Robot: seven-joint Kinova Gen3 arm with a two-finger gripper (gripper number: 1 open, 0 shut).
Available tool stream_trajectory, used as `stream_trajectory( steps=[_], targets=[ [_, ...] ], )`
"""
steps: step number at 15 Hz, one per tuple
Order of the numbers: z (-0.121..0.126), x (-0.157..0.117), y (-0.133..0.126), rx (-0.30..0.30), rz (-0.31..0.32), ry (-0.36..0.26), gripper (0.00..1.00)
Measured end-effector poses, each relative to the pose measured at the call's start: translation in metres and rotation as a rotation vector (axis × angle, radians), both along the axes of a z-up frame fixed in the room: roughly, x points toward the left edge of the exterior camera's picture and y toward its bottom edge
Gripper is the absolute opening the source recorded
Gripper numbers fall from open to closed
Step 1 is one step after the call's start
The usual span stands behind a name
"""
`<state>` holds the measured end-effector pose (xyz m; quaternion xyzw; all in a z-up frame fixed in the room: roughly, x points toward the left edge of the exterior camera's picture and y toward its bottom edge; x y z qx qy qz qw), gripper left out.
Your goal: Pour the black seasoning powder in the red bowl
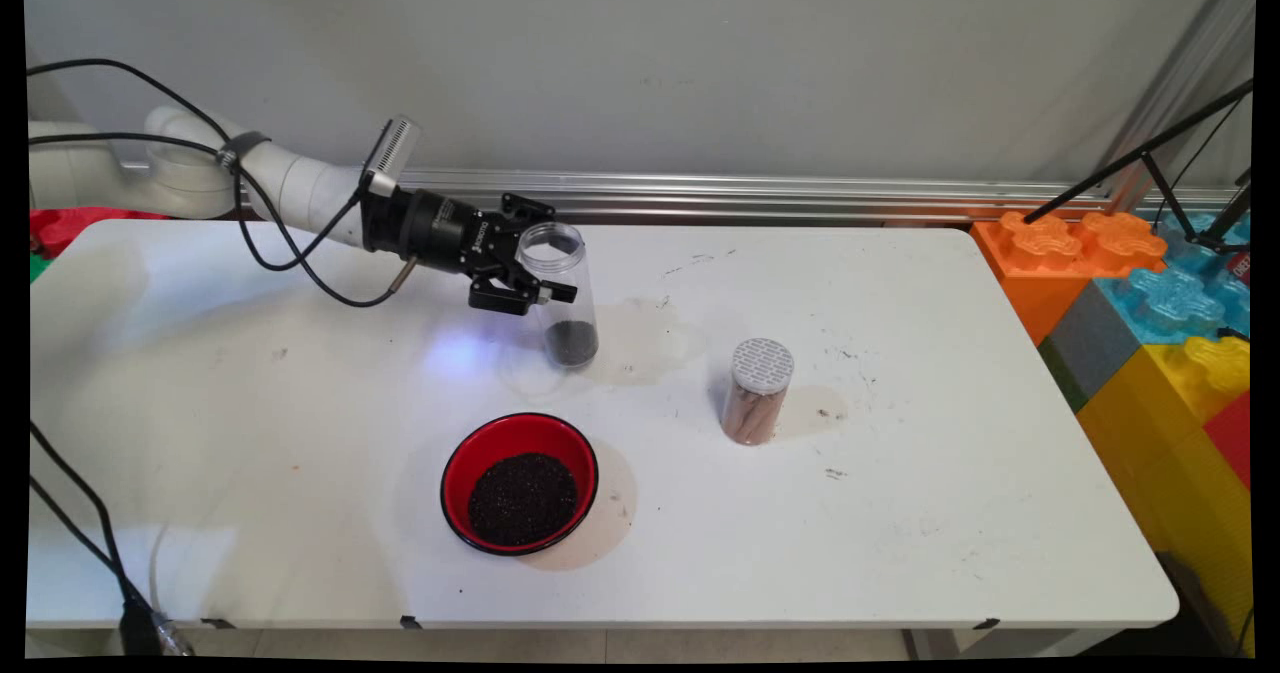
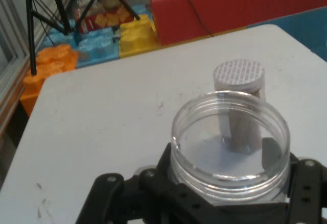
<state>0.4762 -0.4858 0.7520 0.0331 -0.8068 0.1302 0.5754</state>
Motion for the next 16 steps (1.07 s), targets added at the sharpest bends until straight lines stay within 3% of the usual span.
stream_trajectory(
  steps=[16],
  targets=[
    [0.025, 0.006, 0.013, -0.271, -0.090, -0.041, 0.00]
  ],
)
